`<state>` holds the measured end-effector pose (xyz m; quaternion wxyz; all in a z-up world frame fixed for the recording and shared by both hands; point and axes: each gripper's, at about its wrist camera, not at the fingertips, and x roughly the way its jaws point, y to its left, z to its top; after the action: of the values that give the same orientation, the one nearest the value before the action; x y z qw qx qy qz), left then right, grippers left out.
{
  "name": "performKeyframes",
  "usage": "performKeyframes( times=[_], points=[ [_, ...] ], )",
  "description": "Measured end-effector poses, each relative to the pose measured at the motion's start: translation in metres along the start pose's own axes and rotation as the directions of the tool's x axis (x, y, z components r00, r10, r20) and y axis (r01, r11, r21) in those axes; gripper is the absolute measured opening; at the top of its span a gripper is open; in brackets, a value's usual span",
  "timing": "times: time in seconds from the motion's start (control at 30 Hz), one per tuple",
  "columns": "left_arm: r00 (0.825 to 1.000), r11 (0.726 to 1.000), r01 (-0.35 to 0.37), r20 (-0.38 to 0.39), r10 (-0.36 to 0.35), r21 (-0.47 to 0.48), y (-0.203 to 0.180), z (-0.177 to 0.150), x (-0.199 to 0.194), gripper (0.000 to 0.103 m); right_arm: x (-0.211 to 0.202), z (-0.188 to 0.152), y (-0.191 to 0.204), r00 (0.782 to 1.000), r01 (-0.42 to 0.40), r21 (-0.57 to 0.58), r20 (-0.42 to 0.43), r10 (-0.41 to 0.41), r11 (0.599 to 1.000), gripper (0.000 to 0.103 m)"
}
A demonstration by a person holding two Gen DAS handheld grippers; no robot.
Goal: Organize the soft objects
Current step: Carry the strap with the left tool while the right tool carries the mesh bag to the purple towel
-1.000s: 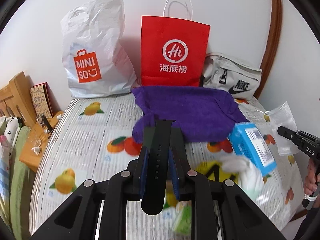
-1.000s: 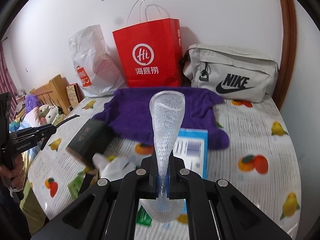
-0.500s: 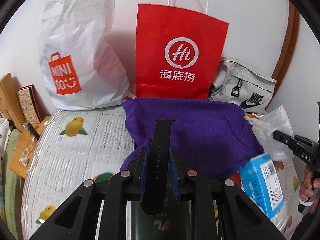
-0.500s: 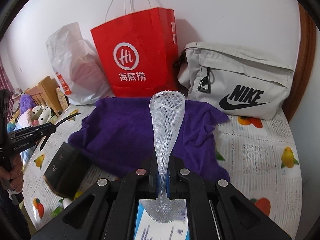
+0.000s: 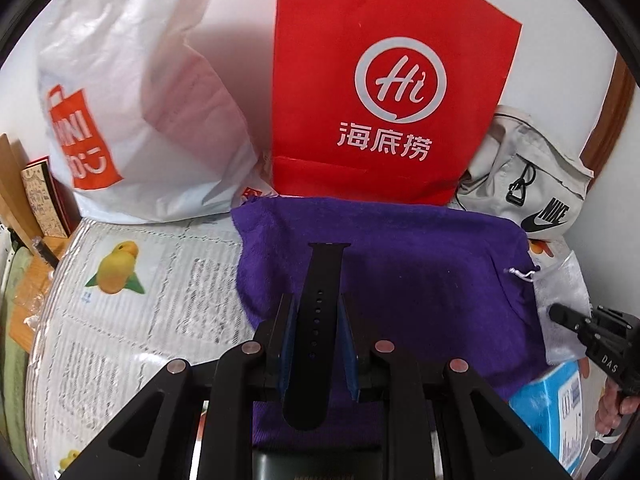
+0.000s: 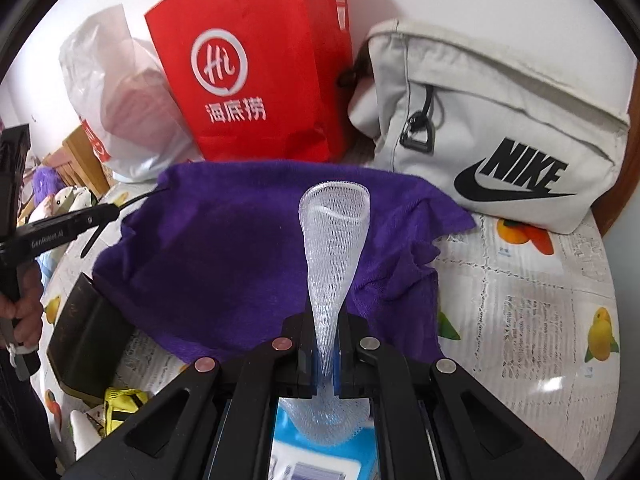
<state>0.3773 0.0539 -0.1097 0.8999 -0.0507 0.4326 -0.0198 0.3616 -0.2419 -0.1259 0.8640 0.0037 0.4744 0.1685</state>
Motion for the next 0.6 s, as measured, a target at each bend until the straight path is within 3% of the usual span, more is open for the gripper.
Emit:
performKeyframes(
  times=[0.27, 0.6],
  points=[
    [0.999, 1.000, -0.026, -0.033, 0.026, 0.002, -0.004, 0.013, 0.024, 0.020, 0.027, 0.008, -0.004, 0.997, -0.020, -0.023, -0.072, 0.018, 1.000, 0.005],
    [0.997, 1.000, 0.010, -0.073, -0.011, -0.018, -0.002, 0.018, 0.040, 0.021, 0.049, 0.008, -0.010, 0.991, -0.047, -0.006, -0.129, 0.046, 0.999, 0.008]
  ],
)
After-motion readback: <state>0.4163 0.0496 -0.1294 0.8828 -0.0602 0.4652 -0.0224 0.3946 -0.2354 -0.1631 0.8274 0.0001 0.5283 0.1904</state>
